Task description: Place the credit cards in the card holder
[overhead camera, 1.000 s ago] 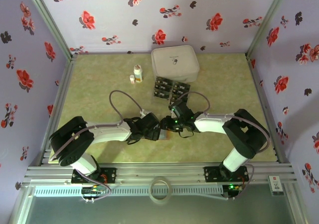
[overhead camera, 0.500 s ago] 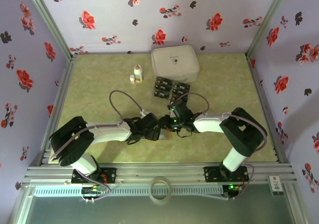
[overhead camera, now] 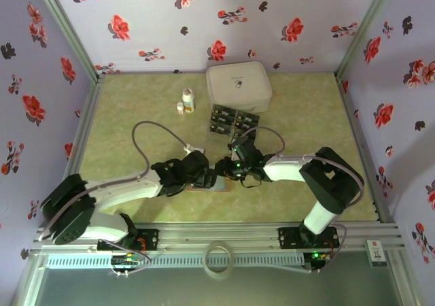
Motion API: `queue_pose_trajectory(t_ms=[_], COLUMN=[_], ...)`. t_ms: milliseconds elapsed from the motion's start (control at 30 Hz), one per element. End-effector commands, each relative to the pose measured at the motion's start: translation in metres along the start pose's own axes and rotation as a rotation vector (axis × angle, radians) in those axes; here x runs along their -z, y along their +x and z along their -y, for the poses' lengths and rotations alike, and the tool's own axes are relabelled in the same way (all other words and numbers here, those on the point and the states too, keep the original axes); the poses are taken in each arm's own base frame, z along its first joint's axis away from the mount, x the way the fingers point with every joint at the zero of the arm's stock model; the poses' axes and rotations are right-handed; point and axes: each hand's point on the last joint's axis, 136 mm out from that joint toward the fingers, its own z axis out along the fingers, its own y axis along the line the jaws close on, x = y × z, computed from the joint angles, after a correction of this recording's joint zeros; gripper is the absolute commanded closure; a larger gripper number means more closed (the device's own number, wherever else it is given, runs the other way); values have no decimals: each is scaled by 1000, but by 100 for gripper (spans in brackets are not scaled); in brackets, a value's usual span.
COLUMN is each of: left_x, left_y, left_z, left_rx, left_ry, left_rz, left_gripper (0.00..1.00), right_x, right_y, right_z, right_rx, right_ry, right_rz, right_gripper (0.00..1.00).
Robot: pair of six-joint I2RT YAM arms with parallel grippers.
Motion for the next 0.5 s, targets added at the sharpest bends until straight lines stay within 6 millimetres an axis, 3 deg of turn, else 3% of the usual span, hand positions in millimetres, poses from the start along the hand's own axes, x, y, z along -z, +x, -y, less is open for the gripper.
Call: queue_pose_trajectory(t_ms=[0, 267, 467], left_x=[15, 38, 45], left_y=[-12, -16, -12], left_z=[-17, -65, -83], left_rx=[13, 144, 182], left_ry=[-35, -98, -116], left_rz=[74, 151, 166], left_gripper=[0, 0, 0], right_x=[1, -5, -36], right_y=[2, 5, 5], right_z=[-18, -53, -64], right_rx=[3, 70, 90], right_ry=[-29, -19, -1], right_rz=[-21, -37, -66], right_gripper=[68, 67, 66])
